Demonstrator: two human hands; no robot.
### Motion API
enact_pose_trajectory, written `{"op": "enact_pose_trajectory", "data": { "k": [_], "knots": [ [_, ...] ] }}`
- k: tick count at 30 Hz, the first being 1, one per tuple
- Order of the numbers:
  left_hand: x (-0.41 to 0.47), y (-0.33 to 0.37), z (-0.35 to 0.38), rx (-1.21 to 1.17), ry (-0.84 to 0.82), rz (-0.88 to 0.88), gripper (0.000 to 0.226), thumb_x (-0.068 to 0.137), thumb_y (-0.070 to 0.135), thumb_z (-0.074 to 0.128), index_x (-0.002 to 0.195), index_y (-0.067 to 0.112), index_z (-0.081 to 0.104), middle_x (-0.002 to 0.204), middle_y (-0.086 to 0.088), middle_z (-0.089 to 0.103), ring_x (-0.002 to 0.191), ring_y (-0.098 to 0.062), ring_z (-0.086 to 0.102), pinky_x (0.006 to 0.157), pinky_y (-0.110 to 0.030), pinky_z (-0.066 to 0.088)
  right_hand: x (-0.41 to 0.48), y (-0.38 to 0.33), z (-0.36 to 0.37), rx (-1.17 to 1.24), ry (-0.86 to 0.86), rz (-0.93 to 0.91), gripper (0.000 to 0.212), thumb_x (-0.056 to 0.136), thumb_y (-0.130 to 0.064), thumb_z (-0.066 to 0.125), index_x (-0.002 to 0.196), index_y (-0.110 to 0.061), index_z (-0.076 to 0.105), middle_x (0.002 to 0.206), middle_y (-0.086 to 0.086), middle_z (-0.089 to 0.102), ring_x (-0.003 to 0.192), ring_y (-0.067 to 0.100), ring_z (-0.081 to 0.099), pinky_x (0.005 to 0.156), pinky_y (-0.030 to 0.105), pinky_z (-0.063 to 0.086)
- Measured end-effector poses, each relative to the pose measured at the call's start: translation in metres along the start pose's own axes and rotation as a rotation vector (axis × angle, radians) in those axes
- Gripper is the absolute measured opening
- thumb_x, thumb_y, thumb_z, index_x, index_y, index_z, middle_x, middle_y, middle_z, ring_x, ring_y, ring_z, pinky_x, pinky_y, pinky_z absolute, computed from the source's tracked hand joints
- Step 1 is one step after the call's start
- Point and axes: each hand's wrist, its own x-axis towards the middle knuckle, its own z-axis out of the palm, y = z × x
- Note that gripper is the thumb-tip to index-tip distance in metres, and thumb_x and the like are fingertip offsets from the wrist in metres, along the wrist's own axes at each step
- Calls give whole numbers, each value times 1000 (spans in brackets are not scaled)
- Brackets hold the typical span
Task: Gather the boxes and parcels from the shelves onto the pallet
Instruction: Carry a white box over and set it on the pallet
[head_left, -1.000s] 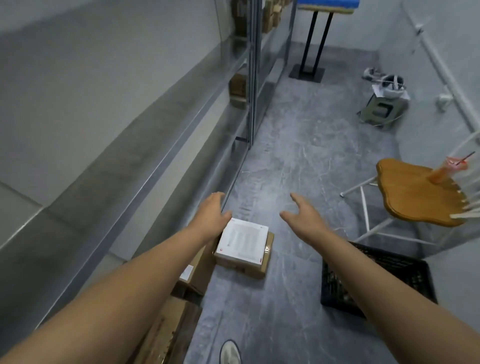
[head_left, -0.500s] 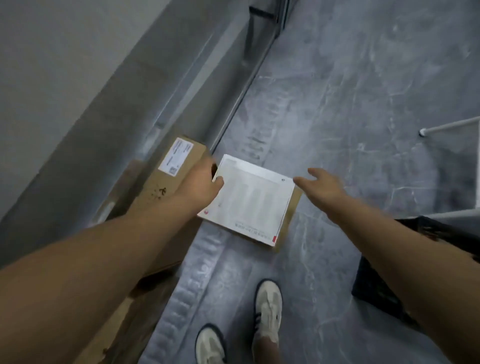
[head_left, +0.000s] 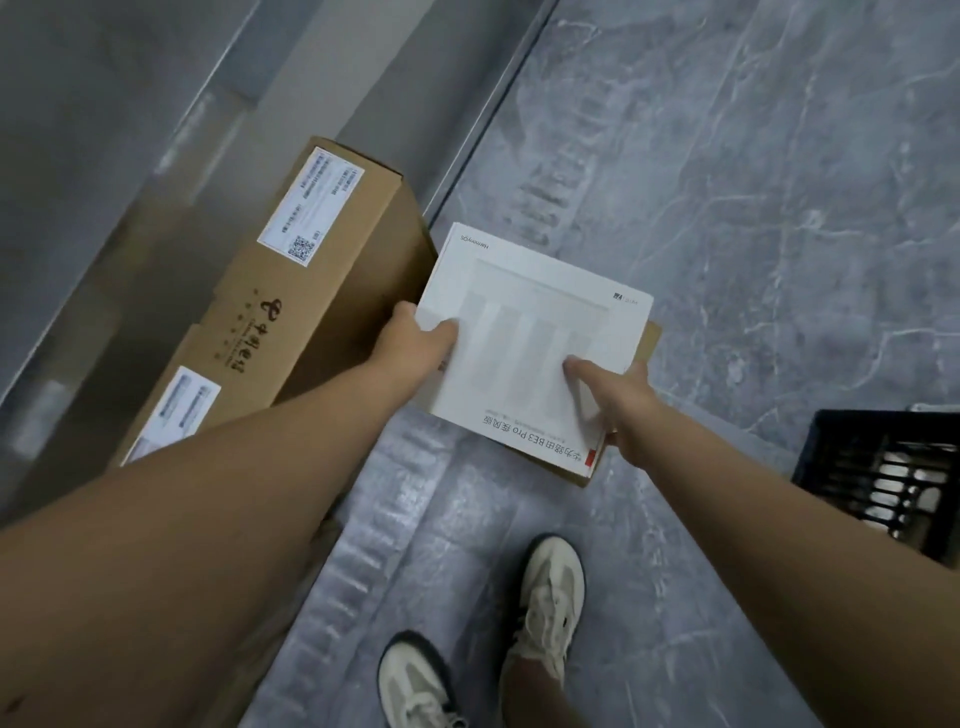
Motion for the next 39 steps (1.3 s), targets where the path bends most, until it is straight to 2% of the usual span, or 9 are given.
{"op": "enact_pose_trajectory", "data": {
  "k": [4, 8, 12, 17, 24, 29, 33, 36, 39],
  "knots": [
    [-39, 15, -11, -11, -42, -90, 56, 91, 44, 56, 132, 9, 41, 120, -7, 56, 104, -28, 57, 84, -36, 49, -36, -16, -19, 19, 27, -33, 76, 83, -28, 71, 143, -22, 26, 125, -1, 50, 107, 22, 51, 83, 38, 45],
    [-99, 48, -41, -176, -39, -54, 43, 92, 32, 59, 123, 9, 41, 119, -8, 55, 100, -24, 56, 80, -33, 45, -95, -55, -47, 2, 17, -87, 70, 84, -31, 70, 142, -27, 30, 112, -5, 48, 100, 21, 50, 89, 43, 48],
    [-174, 96, -90, -270, 40, 52, 42, 88, 24, 64, 119, 16, 36, 119, -5, 55, 104, -23, 57, 89, -38, 49, -183, -111, -66, 0, 83, -240, 62, 79, -28, 71, 134, -21, 43, 127, 1, 53, 110, 25, 55, 97, 49, 48],
    [-279, 167, -190, -330, 118, 223, 39, 89, 21, 63, 119, 13, 41, 117, -5, 57, 102, -20, 58, 82, -32, 46, -326, -182, -97, 44, 33, -403, 32, 83, -21, 69, 112, -22, 55, 118, 1, 62, 98, 20, 61, 82, 38, 52],
    [-429, 202, -313, -423, 314, 235, 28, 93, 30, 55, 114, 24, 36, 108, 1, 57, 91, -17, 61, 65, -28, 52, -504, -220, -90, 149, -89, -567, 50, 84, -17, 67, 129, -18, 46, 124, 4, 55, 109, 26, 57, 88, 39, 50],
    [-520, 190, -337, -591, 436, 207, 21, 94, 29, 55, 107, 27, 39, 107, 1, 57, 91, -17, 60, 62, -27, 47, -575, -229, -96, 76, -248, -685, 33, 82, -5, 61, 111, -17, 52, 115, 8, 61, 99, 25, 59, 79, 37, 52],
    [-581, 174, -337, -674, 614, 215, 24, 92, 25, 57, 108, 25, 38, 106, 4, 55, 94, -13, 56, 68, -30, 44, -619, -230, -99, -39, -335, -814, 41, 80, -8, 58, 116, -25, 49, 116, 3, 56, 97, 21, 56, 65, 31, 46],
    [-626, 150, -335, -723, 754, 201, 24, 91, 25, 59, 104, 24, 39, 105, 3, 55, 93, -14, 56, 68, -31, 42, -649, -219, -94, -160, -406, -867, 48, 78, -13, 58, 124, -25, 48, 119, 1, 52, 102, 23, 56, 79, 40, 52],
    [-671, 118, -342, -782, 890, 206, 22, 89, 24, 61, 101, 23, 43, 105, 2, 59, 92, -14, 58, 65, -29, 40, -678, -202, -75, -210, -521, -887, 41, 79, -12, 59, 117, -23, 50, 117, 2, 55, 93, 20, 57, 64, 32, 48]
  ]
}}
